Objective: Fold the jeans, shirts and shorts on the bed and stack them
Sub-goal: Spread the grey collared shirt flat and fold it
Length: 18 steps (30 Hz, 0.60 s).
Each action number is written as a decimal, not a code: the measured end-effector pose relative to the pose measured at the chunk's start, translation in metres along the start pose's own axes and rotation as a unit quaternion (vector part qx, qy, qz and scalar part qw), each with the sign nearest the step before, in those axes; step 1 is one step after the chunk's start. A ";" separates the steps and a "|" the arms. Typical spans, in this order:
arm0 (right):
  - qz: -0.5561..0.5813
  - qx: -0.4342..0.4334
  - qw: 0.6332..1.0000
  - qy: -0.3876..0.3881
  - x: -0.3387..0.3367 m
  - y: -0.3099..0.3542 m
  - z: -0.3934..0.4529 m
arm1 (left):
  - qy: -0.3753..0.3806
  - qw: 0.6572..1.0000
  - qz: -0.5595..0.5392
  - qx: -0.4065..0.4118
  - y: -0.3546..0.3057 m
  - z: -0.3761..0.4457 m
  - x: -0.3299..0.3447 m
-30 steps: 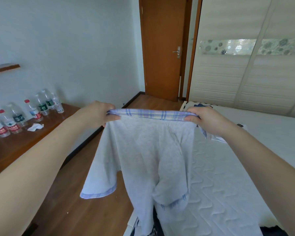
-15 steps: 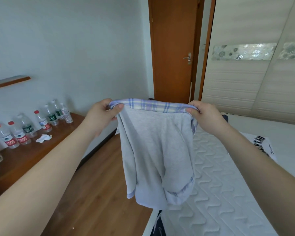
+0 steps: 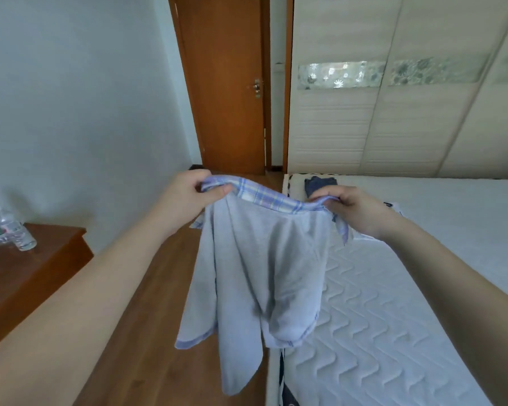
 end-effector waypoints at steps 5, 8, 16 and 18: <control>-0.059 0.067 0.993 -0.082 -0.004 -0.018 -0.014 | 0.088 0.995 -0.036 0.030 -0.004 0.030 0.046; -0.073 0.129 0.983 -0.111 -0.016 -0.042 -0.037 | 0.120 0.990 -0.046 0.061 -0.021 0.042 0.073; -0.249 0.138 0.940 -0.189 -0.066 -0.058 -0.084 | 0.167 0.978 -0.056 0.116 -0.064 0.061 0.131; -0.246 0.172 0.937 -0.176 -0.070 -0.066 -0.093 | 0.186 0.973 -0.031 0.135 -0.073 0.063 0.144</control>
Point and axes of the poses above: each hand's wrist, its own z-axis towards the middle knuckle, its own x-axis out of the palm, y = z × x, the point moved 9 cm from there along z, towards the middle knuckle, and after that the axes turned 8 degrees about x, right-handed, at the moved point
